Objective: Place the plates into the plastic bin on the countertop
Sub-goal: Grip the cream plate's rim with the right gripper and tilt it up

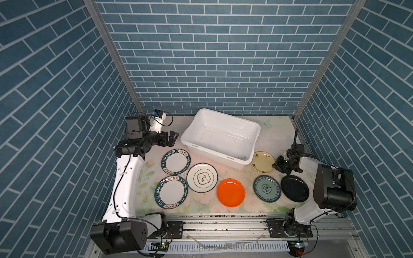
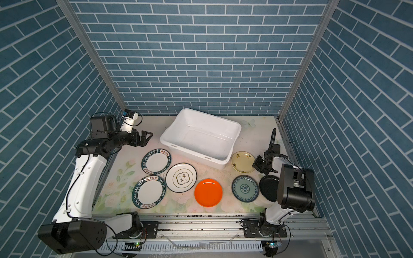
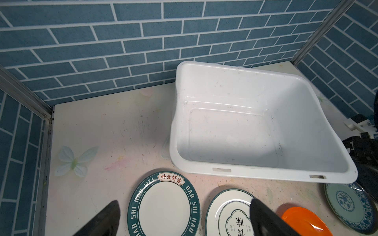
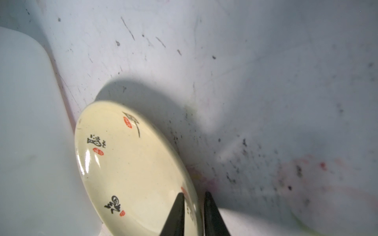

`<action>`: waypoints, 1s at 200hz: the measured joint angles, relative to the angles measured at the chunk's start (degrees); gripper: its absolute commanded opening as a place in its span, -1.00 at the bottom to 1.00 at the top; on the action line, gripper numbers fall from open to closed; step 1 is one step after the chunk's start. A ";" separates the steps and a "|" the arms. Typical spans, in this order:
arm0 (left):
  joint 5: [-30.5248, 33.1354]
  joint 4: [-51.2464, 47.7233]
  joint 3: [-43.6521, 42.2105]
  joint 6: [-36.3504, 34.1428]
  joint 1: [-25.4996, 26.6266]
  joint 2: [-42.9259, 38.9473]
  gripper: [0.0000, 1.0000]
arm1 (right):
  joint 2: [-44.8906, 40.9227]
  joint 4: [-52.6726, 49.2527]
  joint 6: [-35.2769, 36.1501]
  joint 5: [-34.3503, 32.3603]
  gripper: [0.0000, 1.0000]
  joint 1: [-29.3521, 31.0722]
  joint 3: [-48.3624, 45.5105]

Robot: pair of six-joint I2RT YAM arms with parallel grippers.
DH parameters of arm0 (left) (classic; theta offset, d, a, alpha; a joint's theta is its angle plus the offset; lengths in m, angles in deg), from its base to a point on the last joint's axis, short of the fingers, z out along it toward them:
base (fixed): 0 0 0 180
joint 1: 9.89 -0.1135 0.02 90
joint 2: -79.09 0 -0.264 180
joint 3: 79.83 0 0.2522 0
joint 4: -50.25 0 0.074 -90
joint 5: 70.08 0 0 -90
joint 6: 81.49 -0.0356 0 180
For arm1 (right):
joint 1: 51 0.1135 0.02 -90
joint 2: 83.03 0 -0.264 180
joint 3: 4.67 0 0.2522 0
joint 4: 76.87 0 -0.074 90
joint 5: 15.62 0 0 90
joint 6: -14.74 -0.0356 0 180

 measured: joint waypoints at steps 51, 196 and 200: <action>-0.15 0.02 -0.11 0.02 0.00 0.00 0.99 | -0.04 1.36 0.02 0.63 -0.81 -0.83 0.02; -0.52 0.04 -0.07 0.04 0.04 0.00 0.99 | -5.44 0.96 0.02 0.81 -1.00 -4.20 0.02; -0.52 0.04 -0.07 0.04 0.04 0.00 0.99 | -5.99 0.61 0.02 0.57 -1.00 -4.42 0.02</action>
